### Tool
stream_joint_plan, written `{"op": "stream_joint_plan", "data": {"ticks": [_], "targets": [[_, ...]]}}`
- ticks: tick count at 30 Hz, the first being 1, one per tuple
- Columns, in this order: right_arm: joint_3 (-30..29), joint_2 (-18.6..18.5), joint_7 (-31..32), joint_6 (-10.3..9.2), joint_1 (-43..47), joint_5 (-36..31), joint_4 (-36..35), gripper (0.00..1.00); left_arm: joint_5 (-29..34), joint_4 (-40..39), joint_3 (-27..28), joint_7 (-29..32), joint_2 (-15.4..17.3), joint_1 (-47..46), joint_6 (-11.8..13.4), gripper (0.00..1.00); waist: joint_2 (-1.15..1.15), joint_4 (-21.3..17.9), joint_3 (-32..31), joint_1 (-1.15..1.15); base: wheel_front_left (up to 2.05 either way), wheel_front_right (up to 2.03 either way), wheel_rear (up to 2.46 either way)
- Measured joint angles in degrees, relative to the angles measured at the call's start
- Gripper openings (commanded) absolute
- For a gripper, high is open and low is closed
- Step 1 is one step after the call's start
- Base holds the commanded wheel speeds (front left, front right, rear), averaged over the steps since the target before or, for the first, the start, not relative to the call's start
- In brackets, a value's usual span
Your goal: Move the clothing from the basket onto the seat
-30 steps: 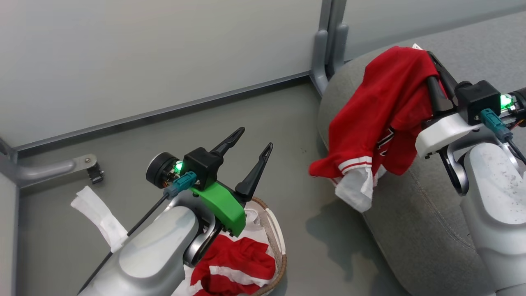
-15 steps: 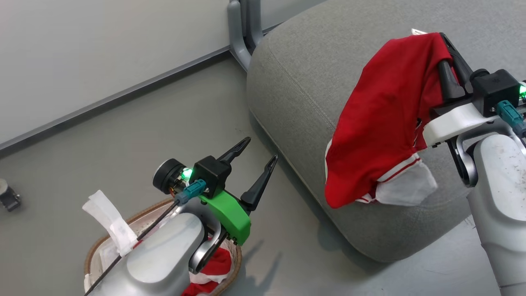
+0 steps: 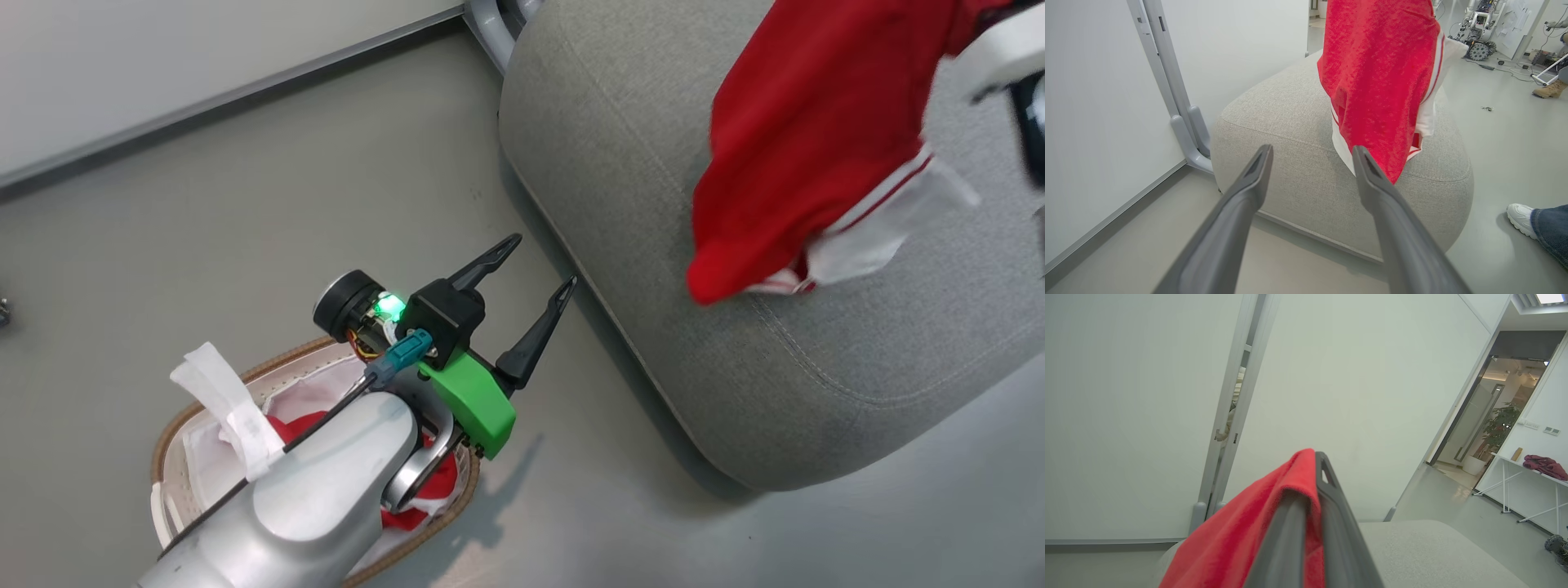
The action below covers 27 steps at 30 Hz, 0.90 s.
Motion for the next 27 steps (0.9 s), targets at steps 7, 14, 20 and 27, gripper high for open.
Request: {"op": "stream_joint_plan", "data": {"ticks": [7, 14, 20, 27], "targets": [[-4.19, -10.16, 4.81, 0.0, -15.71, 0.86, 4.82, 0.0, 2.18, -5.31, -0.46, 1.85, 1.21, -2.93, 1.14, 1.0, 0.0, 3.62, 5.15, 0.0, 0.0, 0.0, 0.0], [-9.13, -17.44, 8.18, -0.01, -27.27, -0.58, 8.61, 0.0, 4.66, -10.88, -0.41, 3.65, 2.88, -6.48, 2.5, 1.0, 0.0, 7.87, 11.41, 0.01, 0.0, 0.0, 0.0], [-10.78, -18.39, 6.89, 0.0, -29.44, -2.58, 12.38, 0.0, 6.23, -15.17, -0.56, 5.54, 4.27, -7.97, 3.55, 1.0, 0.0, 10.72, 17.61, 0.01, 0.0, 0.0, 0.0], [-13.05, -13.76, 2.15, 0.0, -22.44, -3.37, 20.4, 0.0, 6.95, -16.44, -1.11, 6.68, 5.04, -9.0, 3.97, 1.0, 0.0, 12.65, 23.67, 0.02, 0.0, 0.0, 0.0]]}}
